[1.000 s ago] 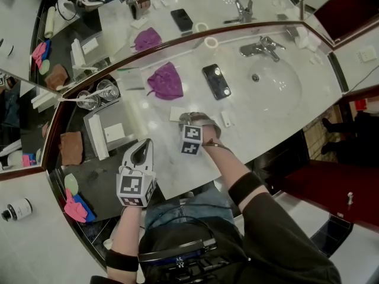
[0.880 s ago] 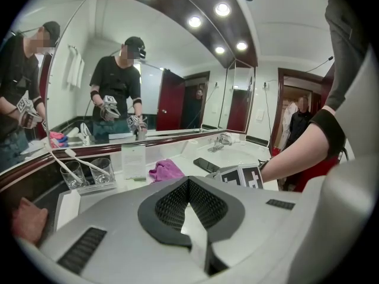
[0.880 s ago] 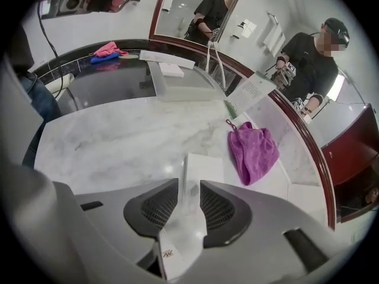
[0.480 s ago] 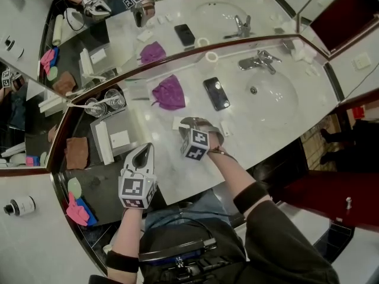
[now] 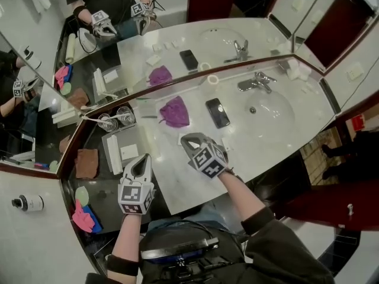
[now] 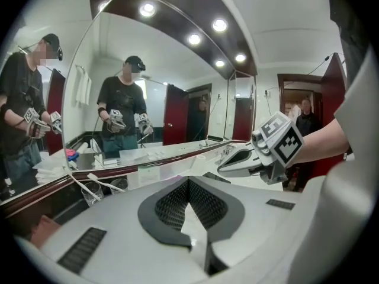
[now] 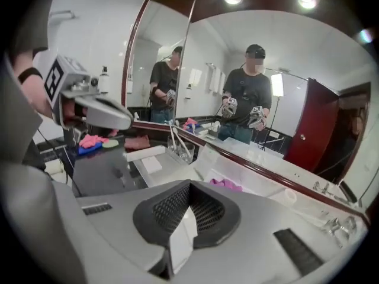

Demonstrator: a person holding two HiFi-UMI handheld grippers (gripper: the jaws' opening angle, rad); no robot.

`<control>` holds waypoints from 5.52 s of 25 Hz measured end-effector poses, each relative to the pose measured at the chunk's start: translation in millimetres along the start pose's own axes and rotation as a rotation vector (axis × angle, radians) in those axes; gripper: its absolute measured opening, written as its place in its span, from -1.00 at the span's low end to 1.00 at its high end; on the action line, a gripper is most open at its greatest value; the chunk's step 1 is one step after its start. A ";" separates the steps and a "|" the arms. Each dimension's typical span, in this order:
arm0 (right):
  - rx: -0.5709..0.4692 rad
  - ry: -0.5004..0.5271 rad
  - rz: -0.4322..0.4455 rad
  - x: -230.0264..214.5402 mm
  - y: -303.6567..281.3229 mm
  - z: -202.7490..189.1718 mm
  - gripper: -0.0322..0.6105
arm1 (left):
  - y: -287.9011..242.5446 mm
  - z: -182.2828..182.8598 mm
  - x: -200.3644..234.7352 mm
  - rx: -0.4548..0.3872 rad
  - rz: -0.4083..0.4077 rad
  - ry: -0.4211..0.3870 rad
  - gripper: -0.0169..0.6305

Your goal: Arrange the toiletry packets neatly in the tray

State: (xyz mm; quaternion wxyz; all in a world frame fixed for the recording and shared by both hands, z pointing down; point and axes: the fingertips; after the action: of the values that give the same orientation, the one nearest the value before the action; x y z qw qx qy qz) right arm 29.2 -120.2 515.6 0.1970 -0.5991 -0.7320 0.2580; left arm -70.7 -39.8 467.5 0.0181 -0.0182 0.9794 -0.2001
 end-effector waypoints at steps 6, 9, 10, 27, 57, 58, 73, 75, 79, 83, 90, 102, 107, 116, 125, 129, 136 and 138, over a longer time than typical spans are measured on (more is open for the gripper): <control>-0.207 -0.164 0.001 14.4 41.1 15.8 -0.88 | 15.2 -5.4 17.3 0.000 0.027 0.049 -0.95; -0.244 -0.190 -0.011 21.2 52.1 12.7 -0.88 | 24.6 -6.9 23.6 -0.004 0.037 0.051 -0.95; -0.254 -0.201 -0.014 22.9 54.1 11.2 -0.88 | 27.1 -7.4 24.7 -0.006 0.037 0.050 -0.95; -0.160 -0.108 0.022 50.5 16.1 13.5 -0.87 | 47.8 -16.8 52.8 -0.015 0.076 0.022 -0.95; 0.482 0.420 0.458 123.3 -262.5 19.8 0.21 | 66.5 -83.2 153.9 0.008 0.216 0.156 -0.95; 0.494 0.419 0.464 122.9 -267.9 18.2 0.21 | 66.9 -85.1 154.9 0.009 0.219 0.162 -0.95; 0.640 0.329 0.681 116.1 -303.5 3.5 0.03 | 70.9 -111.8 181.7 0.031 0.254 0.216 -0.95; 0.639 0.299 0.721 117.7 -304.9 1.1 -0.04 | 70.6 -114.8 182.6 0.035 0.257 0.222 -0.95; 0.639 0.350 0.718 122.5 -303.4 12.0 -0.12 | 69.3 -117.8 182.7 0.040 0.259 0.233 -0.95; 0.647 0.416 0.703 122.2 -305.0 13.6 -0.19 | 68.5 -119.7 183.3 0.043 0.261 0.237 -0.95; 0.651 0.429 0.643 114.0 -302.1 6.1 -0.48 | 66.2 -118.8 178.8 0.045 0.255 0.236 -0.95; 0.574 0.456 0.563 108.1 -297.3 28.9 -0.80 | 68.3 -111.6 175.2 0.036 0.250 0.231 -0.95; 0.560 0.460 0.548 106.2 -291.4 35.6 -0.83 | 68.4 -105.3 173.1 0.030 0.249 0.225 -0.95; 0.498 0.417 0.498 95.3 -260.4 49.6 -0.85 | 69.0 -88.8 168.8 0.014 0.251 0.201 -0.95; 0.340 0.298 0.415 79.3 -194.7 71.4 -0.85 | 63.9 -64.7 148.9 -0.006 0.242 0.145 -0.95; 0.266 0.226 0.360 66.8 -151.5 79.6 -0.85 | 57.2 -50.0 131.2 -0.014 0.228 0.129 -0.95; 0.190 0.071 0.276 40.0 -83.9 53.6 -0.85 | 35.4 -30.5 86.7 -0.024 0.152 0.067 -0.95; 0.176 0.021 0.257 33.7 -67.7 40.2 -0.85 | 27.9 -23.7 72.7 -0.028 0.129 0.051 -0.95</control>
State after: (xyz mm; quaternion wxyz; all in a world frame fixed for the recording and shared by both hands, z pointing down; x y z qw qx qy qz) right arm -54.3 -103.0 524.7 0.2217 -0.6710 -0.6217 0.3379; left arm -145.1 -8.0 476.2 0.0056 0.0498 0.9814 -0.1852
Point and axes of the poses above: the fingertips, and each gripper's own axes: y backward along the fingers, x to its left, z out of its top, and after that the axes turned 13 degrees about z, right-handed
